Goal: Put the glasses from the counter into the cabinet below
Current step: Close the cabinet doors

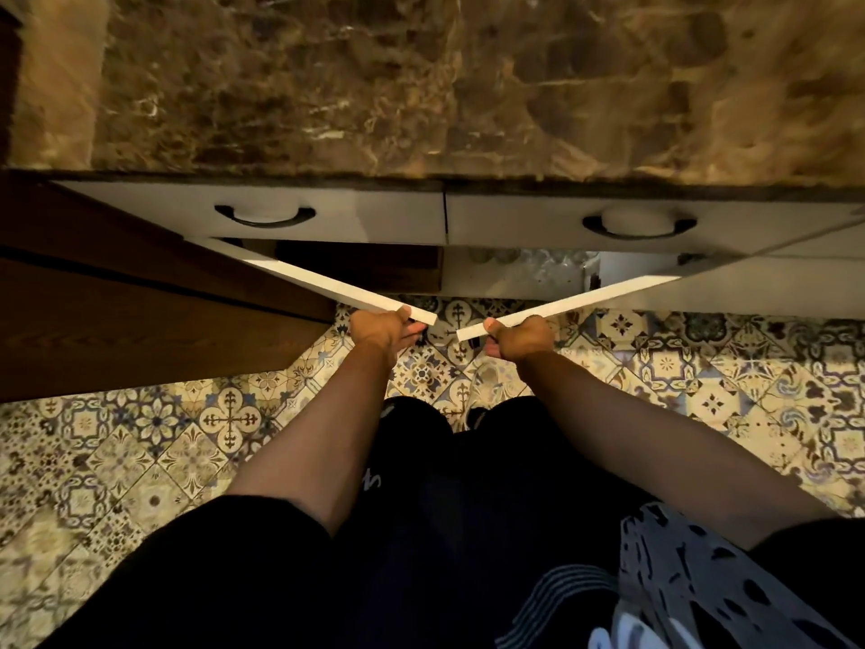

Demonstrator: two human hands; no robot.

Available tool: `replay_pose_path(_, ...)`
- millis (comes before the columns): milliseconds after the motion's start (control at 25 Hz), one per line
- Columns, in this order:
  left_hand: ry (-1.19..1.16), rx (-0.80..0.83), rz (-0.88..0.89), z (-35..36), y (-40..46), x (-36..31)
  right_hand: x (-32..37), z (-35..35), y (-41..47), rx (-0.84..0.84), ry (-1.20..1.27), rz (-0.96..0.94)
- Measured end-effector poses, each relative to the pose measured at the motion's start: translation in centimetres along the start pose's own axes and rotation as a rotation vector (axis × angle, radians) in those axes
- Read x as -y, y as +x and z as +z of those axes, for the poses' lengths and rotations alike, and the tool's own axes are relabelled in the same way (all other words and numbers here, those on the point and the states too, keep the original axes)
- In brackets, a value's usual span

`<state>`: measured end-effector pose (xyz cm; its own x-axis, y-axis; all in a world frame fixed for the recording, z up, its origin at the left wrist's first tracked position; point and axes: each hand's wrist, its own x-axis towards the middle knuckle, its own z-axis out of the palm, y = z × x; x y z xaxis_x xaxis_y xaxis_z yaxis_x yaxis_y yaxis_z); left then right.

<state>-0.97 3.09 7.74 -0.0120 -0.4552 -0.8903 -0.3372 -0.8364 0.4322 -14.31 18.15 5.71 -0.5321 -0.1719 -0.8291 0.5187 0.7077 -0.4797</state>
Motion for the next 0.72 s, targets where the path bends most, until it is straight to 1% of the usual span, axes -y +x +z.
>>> replay_pose_path(40, -0.001, 0.022, -0.039, 0.5, -0.2, -0.4, 0.7, 0.2, 0.2, 0.010, 0.070, 0.030)
replay_pose_path(120, 0.151, -0.011, -0.003, 1.2, 0.1, -1.1, 1.9, 0.8, 0.5, 0.037, 0.167, 0.090)
replay_pose_path(160, 0.166, -0.014, 0.003, 1.5, 0.6, -1.3, 2.4, 1.1, 0.7, 0.036, 0.184, 0.118)
replay_pose_path(240, 0.057, 0.017, -0.037, 1.9, 0.9, -2.2, 3.4, 1.5, 1.0, 0.045, 0.233, 0.126)
replay_pose_path(280, 0.089, 0.024, -0.012, 2.0, 1.0, -2.5, 3.9, 1.7, 1.1, 0.037, 0.246, 0.124)
replay_pose_path(400, 0.113, 0.073, -0.011, 2.5, 1.2, -3.7, 4.8, 1.8, 1.7, 0.026, 0.304, 0.143)
replay_pose_path(560, 0.042, 0.118, -0.047, 3.0, 1.4, -5.6, 5.7, 2.2, 2.6, 0.008, 0.218, 0.111)
replay_pose_path(720, -0.047, 0.091, -0.071, 4.1, 1.8, -6.8, 7.4, 2.3, 3.3, 0.015, 0.305, 0.111)
